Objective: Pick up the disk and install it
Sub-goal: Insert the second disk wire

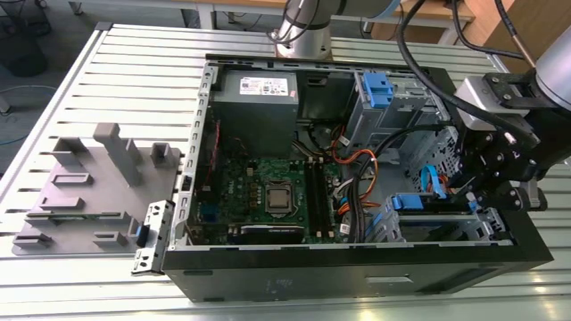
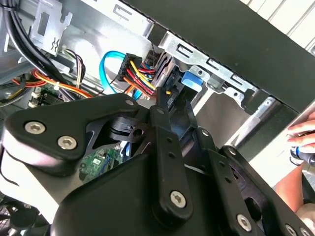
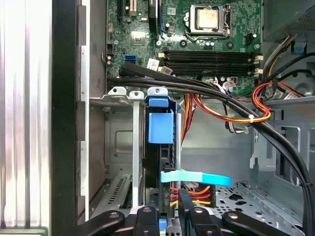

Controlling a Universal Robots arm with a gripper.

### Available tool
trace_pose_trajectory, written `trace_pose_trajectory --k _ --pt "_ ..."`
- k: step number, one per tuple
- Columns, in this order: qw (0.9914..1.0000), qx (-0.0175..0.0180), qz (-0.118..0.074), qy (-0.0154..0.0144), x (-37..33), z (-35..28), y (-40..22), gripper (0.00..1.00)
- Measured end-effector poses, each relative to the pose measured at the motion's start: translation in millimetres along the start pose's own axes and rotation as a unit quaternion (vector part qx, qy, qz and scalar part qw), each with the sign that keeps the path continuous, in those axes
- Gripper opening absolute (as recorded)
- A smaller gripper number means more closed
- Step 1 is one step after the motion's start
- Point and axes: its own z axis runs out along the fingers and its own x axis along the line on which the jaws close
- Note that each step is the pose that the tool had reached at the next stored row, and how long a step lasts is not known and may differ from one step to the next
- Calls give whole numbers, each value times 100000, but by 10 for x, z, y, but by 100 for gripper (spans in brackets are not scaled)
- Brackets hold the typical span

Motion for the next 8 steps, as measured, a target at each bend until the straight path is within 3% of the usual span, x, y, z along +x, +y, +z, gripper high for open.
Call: trace_pose_trajectory --k 4,8 --pt "100000 2 -4 -2 -3 -89 -1 30" --pt "100000 -1 -3 -17 -3 -93 -1 30"
